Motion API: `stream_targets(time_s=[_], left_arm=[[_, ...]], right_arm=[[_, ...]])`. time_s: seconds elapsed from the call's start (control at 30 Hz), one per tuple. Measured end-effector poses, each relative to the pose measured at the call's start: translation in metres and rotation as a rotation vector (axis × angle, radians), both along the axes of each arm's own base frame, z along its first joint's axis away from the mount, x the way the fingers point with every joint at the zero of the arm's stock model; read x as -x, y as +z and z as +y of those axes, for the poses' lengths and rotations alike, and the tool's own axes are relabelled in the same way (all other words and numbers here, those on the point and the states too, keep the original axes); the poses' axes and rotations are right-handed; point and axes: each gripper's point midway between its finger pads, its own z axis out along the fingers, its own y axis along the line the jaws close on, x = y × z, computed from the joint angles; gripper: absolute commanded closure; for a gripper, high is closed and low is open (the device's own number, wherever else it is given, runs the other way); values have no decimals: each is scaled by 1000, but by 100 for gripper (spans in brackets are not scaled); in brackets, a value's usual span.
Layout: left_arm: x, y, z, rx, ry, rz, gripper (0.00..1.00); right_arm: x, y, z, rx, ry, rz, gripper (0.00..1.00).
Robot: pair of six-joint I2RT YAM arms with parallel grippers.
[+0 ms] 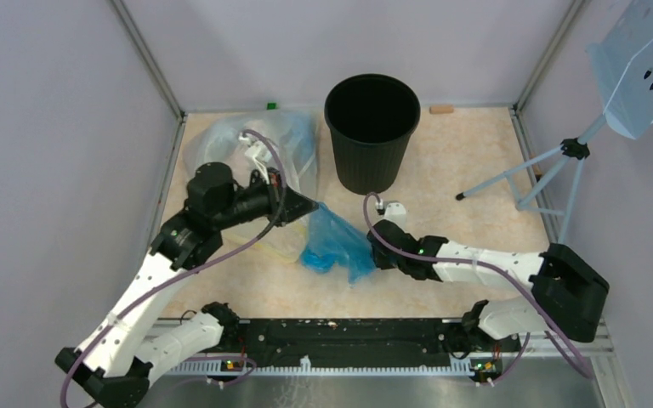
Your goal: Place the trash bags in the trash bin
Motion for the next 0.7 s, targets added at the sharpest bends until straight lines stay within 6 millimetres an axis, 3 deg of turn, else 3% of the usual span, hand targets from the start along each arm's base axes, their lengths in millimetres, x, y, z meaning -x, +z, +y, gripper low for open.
stream_targets(time_s=[0.1, 0.17, 0.27, 0.43, 0.5, 0.57, 0.7], left_arm=[[6, 57, 8, 64, 22, -114, 100], [8, 73, 12, 72, 37, -144, 100], [7, 68, 14, 56, 48, -129, 100], [-5, 31, 1, 6, 20, -29, 100], [-13, 19, -4, -18, 17, 4, 100], [-18, 13, -7, -38, 16, 21, 100], [-24, 27, -9, -41, 16, -20, 100]], right_arm=[[-16, 19, -29, 52, -133, -81, 63], [-23, 35, -48, 56, -206, -134, 60], [-31, 61, -77, 61, -291, -209, 59], [-34, 104, -109, 100, -332, -297, 64], [-39, 130, -113, 93, -332, -339, 72], [-43, 162, -112, 68, -323, -384, 75], [-48, 210, -107, 12, -302, -450, 60]])
